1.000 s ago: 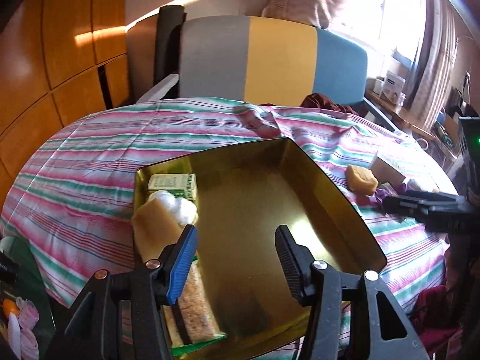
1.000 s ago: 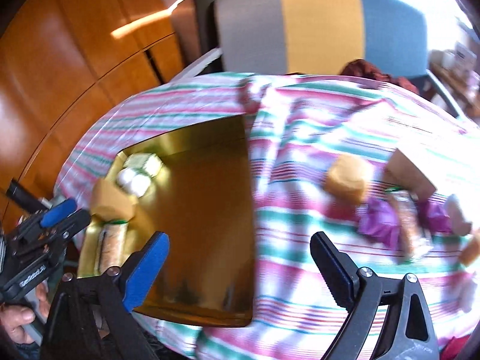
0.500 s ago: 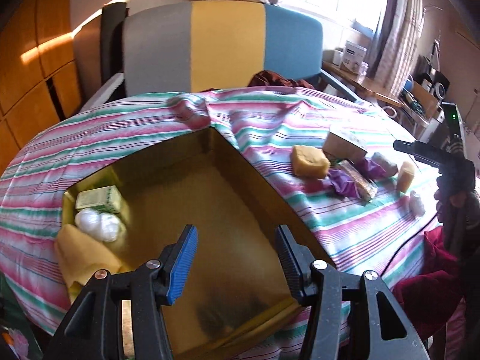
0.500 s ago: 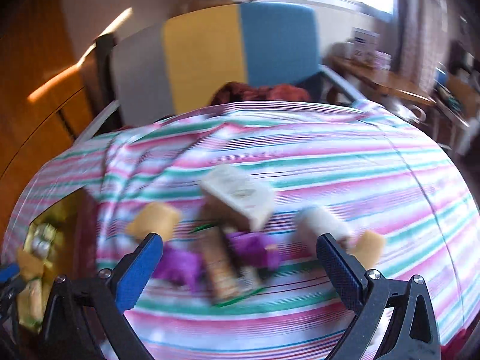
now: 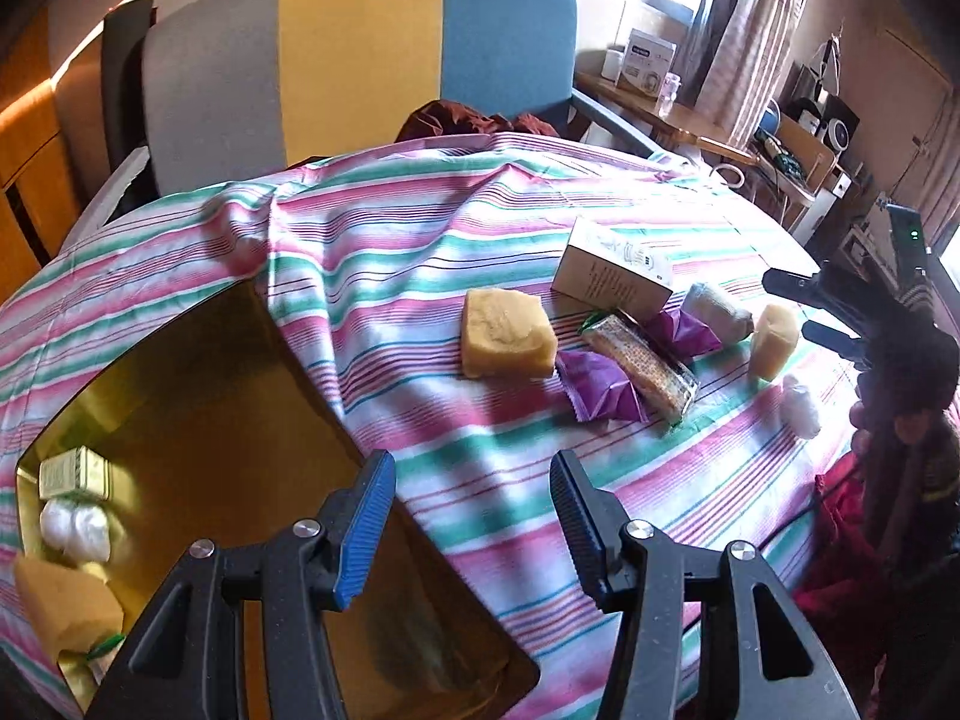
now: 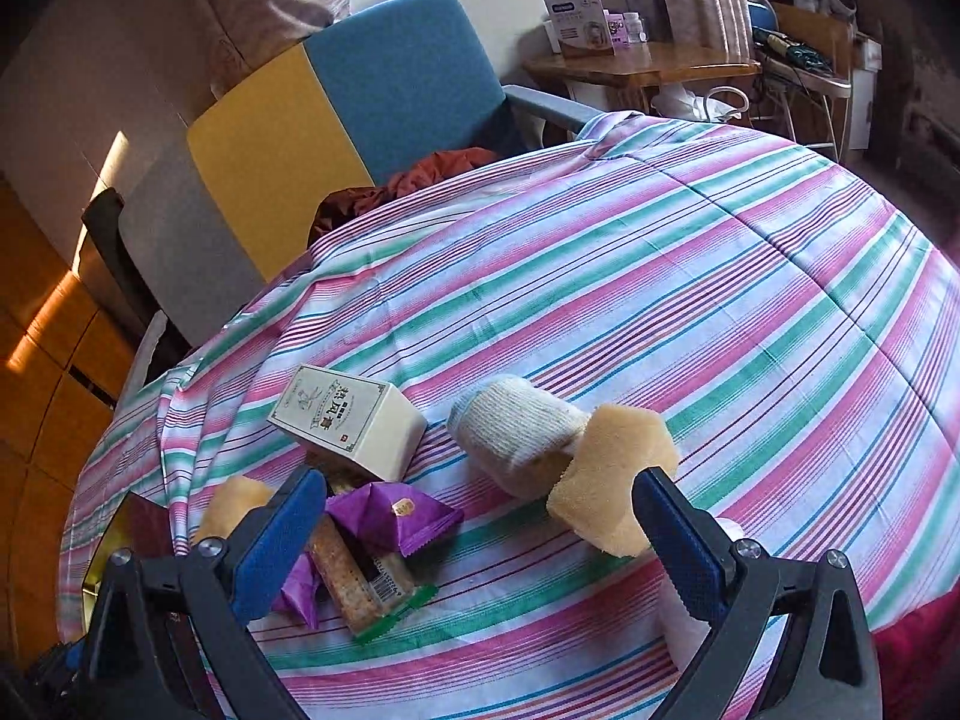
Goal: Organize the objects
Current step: 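Move both grippers from the tray back toward the item pile, then grasp the purple snack packet with the left gripper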
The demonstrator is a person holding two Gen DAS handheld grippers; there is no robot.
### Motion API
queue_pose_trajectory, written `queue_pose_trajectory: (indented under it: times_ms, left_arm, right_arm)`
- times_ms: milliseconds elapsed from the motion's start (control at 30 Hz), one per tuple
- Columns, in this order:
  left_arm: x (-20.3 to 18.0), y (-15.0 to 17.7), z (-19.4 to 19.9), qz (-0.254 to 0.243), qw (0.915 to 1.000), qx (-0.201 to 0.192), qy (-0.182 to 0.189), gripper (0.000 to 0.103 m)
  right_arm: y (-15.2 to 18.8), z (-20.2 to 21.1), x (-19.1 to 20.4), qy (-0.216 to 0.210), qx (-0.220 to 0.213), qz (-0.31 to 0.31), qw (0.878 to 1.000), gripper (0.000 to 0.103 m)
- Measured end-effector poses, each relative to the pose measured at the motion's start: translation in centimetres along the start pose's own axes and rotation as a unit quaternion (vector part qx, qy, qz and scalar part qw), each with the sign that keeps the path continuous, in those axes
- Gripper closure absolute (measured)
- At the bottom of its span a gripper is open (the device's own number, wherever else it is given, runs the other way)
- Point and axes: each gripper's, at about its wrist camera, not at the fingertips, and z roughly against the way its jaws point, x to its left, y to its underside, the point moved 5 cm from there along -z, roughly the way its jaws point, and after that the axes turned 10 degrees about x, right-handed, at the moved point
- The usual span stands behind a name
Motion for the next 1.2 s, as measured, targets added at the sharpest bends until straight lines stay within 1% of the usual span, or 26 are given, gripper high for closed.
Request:
queue_pose_trajectory:
  times_ms: [67, 133, 200, 333, 400, 500, 533, 567, 600, 633, 700, 733, 767, 833, 933, 1000, 1167, 1200]
  left_arm:
    - [-0.4, -0.9, -0.8, -0.002, 1.0000, 0.007, 0.001, 0.049]
    - [-0.8, -1.9, -1.8, -0.003, 0.9999, 0.017, 0.002, 0.046]
    - [-1.2, -2.8, -2.6, -0.004, 0.9998, 0.020, -0.002, 0.040]
    - [-1.6, -4.3, -3.7, -0.003, 0.9996, 0.027, -0.007, 0.040]
    - [-2.5, -4.5, -3.9, -0.019, 0.9995, 0.026, -0.003, 0.040]
    - [-4.3, -4.4, -4.5, -0.043, 0.9981, 0.036, 0.024, 0.040]
    - [-5.2, -4.4, -4.6, -0.067, 0.9970, 0.032, 0.021, 0.040]
    - [-6.4, -4.4, -4.8, -0.106, 0.9940, 0.026, 0.014, 0.040]
    - [-7.5, -4.2, -5.0, -0.147, 0.9887, 0.026, 0.010, 0.040]
    - [-8.7, -4.0, -5.3, -0.196, 0.9800, 0.031, 0.007, 0.040]
    - [-10.1, -3.7, -5.9, -0.269, 0.9623, 0.041, -0.008, 0.040]
    - [-10.5, -3.6, -6.4, -0.297, 0.9532, 0.053, -0.013, 0.040]
    - [-10.7, -3.6, -6.8, -0.317, 0.9464, 0.064, -0.011, 0.040]
    - [-10.8, -3.6, -7.8, -0.346, 0.9339, 0.089, -0.005, 0.040]
    - [-10.6, -4.0, -9.2, -0.370, 0.9224, 0.112, -0.005, 0.040]
    - [-10.5, -4.4, -9.8, -0.382, 0.9172, 0.113, -0.007, 0.040]
    - [-11.2, -4.9, -10.9, -0.402, 0.9062, 0.129, 0.013, 0.040]
    - [-11.4, -4.8, -11.3, -0.403, 0.9048, 0.137, 0.017, 0.042]
  right_arm:
    - [0.0, 0.0, -0.3, -0.004, 0.003, -0.007, 1.000, 0.000]
    - [0.1, -0.1, -0.5, -0.009, 0.007, -0.013, 1.000, 0.000]
    - [0.1, -0.1, -0.6, -0.013, 0.010, -0.018, 1.000, 0.000]
    - [0.1, -0.2, -0.5, -0.022, 0.015, -0.018, 0.999, 0.000]
    - [0.2, -0.3, -0.2, -0.032, 0.020, -0.013, 0.999, 0.000]
    - [0.3, -0.5, 0.2, -0.036, 0.026, -0.008, 0.999, 0.000]
    - [0.3, -0.5, 0.2, -0.037, 0.027, -0.008, 0.999, 0.000]
    - [0.3, -0.5, 0.2, -0.039, 0.028, -0.009, 0.999, 0.000]
    - [0.3, -0.5, 0.1, -0.040, 0.028, -0.009, 0.999, 0.000]
    - [0.3, -0.5, 0.1, -0.041, 0.028, -0.010, 0.999, 0.000]
    - [0.3, -0.5, 0.1, -0.043, 0.031, -0.010, 0.999, 0.000]
    - [0.4, -0.5, 0.2, -0.043, 0.033, -0.010, 0.998, 0.000]
    - [0.4, -0.6, 0.2, -0.043, 0.035, -0.010, 0.998, 0.000]
    - [0.4, -0.7, 0.2, -0.044, 0.038, -0.010, 0.998, 0.000]
    - [0.4, -0.7, 0.2, -0.046, 0.041, -0.010, 0.998, 0.000]
    - [0.4, -0.8, 0.1, -0.046, 0.044, -0.011, 0.998, 0.000]
    - [0.4, -1.2, -0.1, -0.048, 0.053, -0.015, 0.997, 0.000]
    - [0.4, -1.3, -0.2, -0.048, 0.053, -0.016, 0.997, 0.000]
